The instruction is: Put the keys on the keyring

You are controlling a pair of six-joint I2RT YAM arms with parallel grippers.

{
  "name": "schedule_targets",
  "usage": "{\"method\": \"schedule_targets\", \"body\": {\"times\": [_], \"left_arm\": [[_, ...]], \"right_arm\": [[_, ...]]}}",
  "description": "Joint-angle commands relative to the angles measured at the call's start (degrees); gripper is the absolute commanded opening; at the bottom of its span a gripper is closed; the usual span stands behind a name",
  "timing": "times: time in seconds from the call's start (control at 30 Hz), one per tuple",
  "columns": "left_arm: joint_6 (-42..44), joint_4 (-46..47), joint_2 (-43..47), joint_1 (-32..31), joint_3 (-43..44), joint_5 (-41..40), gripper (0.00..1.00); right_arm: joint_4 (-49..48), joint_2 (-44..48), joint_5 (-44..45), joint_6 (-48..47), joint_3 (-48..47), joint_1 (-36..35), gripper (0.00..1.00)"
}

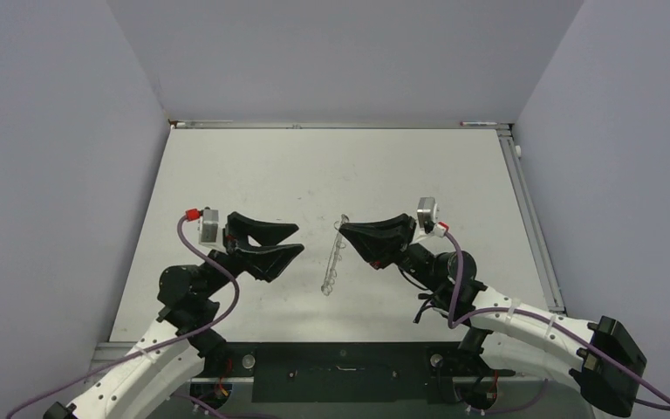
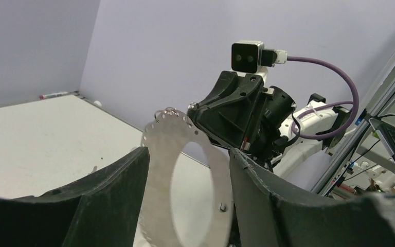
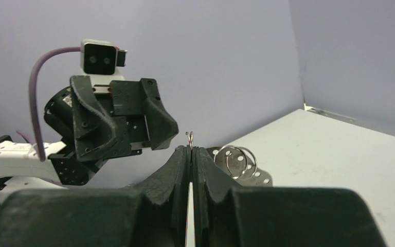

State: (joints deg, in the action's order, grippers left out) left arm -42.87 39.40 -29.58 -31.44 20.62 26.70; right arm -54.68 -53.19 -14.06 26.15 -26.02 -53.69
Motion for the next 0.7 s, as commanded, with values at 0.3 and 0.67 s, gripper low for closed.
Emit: {"method": "schedule_targets", "body": {"times": [0.3, 0.67], "left_arm": [[3.6, 23.1, -12.7, -8.9, -1.1, -2.3, 0.37], [4.4, 29.5, -14.8, -12.6, -2.8, -0.2, 0.37]], "right_arm": [[-8.4, 3.4, -5.6, 8.8, 2.7, 4.6, 0.05], [-11.8, 0.7, -12.0, 11.6, 2.0, 4.6, 0.05]]}}
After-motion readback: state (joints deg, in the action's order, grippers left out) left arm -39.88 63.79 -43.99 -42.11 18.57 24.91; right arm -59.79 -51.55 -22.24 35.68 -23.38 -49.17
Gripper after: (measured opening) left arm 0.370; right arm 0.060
